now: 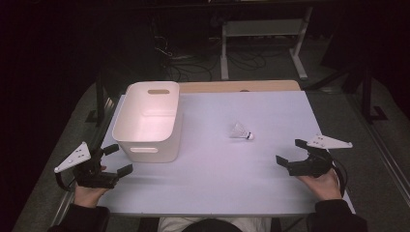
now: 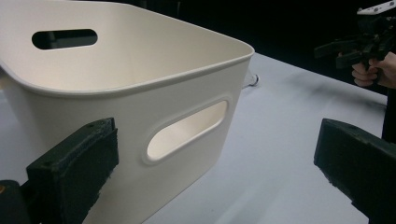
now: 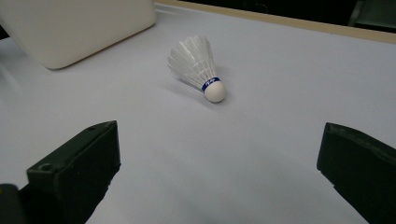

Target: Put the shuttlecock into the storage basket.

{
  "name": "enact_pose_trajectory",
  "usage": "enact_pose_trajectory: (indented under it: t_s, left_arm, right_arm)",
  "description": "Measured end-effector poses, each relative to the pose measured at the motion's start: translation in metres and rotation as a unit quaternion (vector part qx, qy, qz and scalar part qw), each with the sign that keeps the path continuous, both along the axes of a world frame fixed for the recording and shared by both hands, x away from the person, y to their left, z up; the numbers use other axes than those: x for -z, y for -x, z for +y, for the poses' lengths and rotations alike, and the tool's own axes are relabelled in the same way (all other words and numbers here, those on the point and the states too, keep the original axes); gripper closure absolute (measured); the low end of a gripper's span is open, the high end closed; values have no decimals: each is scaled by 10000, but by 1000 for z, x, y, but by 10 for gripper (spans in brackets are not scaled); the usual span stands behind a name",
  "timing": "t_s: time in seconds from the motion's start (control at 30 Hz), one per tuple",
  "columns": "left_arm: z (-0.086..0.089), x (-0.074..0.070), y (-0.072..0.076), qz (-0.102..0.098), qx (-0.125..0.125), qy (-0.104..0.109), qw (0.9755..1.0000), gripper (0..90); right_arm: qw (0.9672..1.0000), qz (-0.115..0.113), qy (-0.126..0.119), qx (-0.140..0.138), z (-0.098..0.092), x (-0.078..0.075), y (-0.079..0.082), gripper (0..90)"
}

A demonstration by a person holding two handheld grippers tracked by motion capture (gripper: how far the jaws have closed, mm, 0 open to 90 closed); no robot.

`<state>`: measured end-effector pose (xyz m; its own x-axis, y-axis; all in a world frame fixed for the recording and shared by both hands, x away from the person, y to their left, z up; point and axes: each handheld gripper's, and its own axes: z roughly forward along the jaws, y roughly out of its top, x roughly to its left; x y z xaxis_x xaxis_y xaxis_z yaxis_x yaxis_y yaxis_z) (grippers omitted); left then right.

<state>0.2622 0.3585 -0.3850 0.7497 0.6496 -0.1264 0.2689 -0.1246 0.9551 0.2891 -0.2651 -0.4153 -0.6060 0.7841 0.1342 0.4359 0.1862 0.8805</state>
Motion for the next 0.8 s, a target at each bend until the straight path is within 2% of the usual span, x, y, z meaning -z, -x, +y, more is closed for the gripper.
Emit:
enact_pose_trajectory:
  t_s: [0.8]
  left_arm:
    - [-1,0,0,20,44,-28,10000,0]
  right_arm:
    - [10000,-11,28,-30,2,-2,0,0]
